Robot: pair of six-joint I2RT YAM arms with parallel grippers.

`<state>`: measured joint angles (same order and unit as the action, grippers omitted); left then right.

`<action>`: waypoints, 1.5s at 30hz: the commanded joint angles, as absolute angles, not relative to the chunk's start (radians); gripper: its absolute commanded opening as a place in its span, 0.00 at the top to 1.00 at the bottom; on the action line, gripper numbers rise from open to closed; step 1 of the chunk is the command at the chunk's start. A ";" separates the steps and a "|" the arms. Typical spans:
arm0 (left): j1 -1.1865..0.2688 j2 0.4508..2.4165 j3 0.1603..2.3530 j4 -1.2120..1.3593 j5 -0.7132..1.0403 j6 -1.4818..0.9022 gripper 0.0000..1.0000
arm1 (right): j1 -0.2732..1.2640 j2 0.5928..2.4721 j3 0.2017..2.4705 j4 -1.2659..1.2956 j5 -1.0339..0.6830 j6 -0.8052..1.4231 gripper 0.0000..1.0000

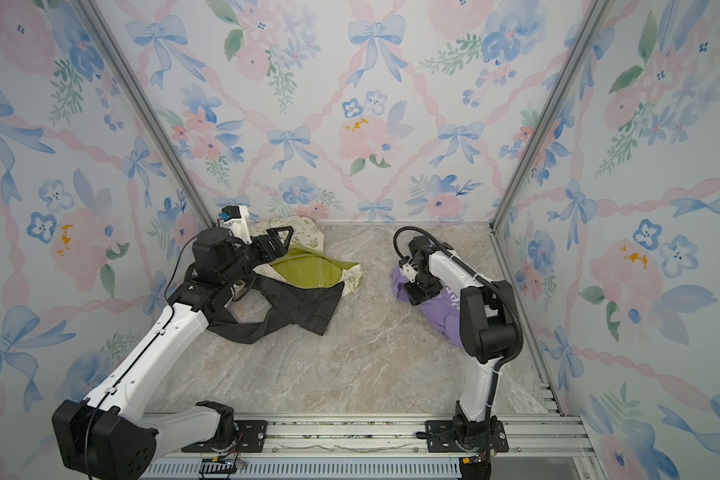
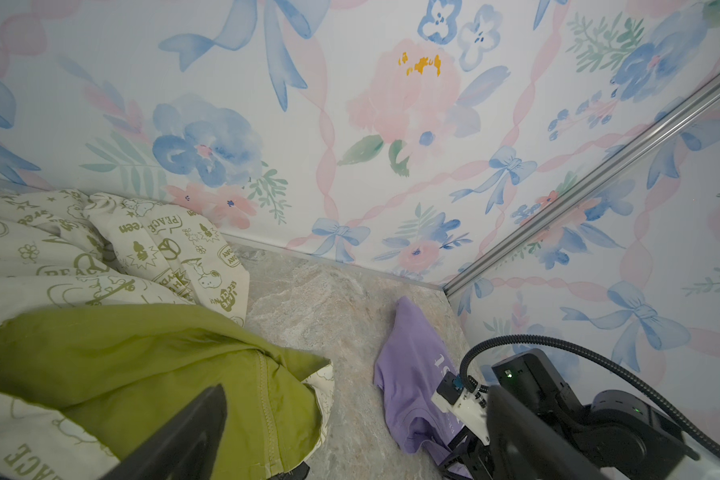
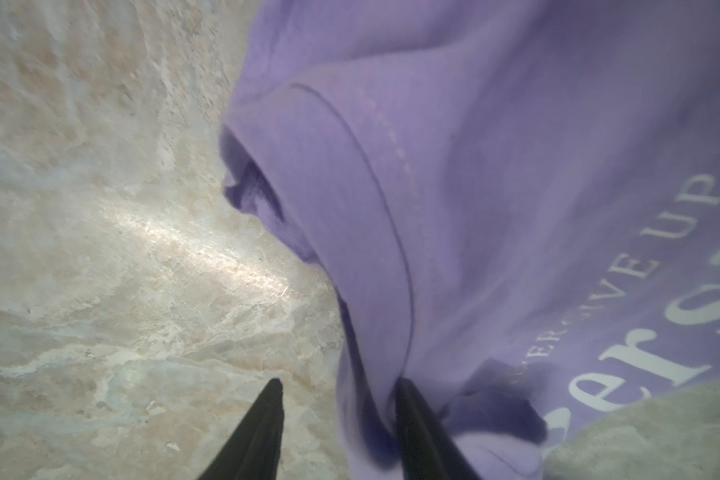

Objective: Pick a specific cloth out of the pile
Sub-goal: 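Lift the lavender shirt and carry it farther from the robot with the right gripper, then lower the lavender shirt into the far corner and open the right gripper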

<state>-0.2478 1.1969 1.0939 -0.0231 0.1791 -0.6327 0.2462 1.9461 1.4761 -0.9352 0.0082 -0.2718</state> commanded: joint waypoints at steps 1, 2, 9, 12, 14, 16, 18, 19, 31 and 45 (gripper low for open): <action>-0.242 1.208 1.098 -0.007 0.178 -0.637 0.02 | 0.255 1.972 1.515 -0.947 0.045 -0.290 0.82; -0.240 1.210 1.098 -0.006 0.178 -0.635 0.02 | 0.253 1.975 1.527 -0.944 0.062 -0.290 0.93; -0.234 1.213 1.098 0.000 0.178 -0.633 0.02 | 0.187 1.974 1.749 -0.943 0.118 -0.290 1.00; -0.232 1.218 1.099 0.015 0.179 -0.636 0.02 | 0.144 1.971 1.928 -0.944 0.140 -0.280 1.00; -0.232 1.224 1.104 0.020 0.184 -0.637 0.02 | 0.119 1.973 2.068 -0.947 0.153 -0.278 1.00; -0.230 1.233 1.113 0.021 0.191 -0.639 0.02 | 0.095 1.975 2.207 -0.947 0.167 -0.272 1.00; -0.228 1.238 1.118 0.020 0.196 -0.639 0.02 | 0.072 1.976 2.352 -0.936 0.172 -0.255 1.00; -0.227 1.239 1.120 0.021 0.196 -0.639 0.02 | 0.063 1.972 2.408 -0.925 0.171 -0.246 1.00; -0.227 1.243 1.103 0.038 0.207 -0.649 0.02 | 0.021 1.587 1.883 -0.603 0.150 -0.101 1.00; -0.229 1.261 1.086 0.053 0.224 -0.662 0.02 | 0.006 1.316 1.187 -0.796 0.030 0.073 0.43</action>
<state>-0.2348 1.2423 1.0901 0.0307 0.2024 -0.6521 0.0135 1.3815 1.1835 -0.7433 0.0872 0.0452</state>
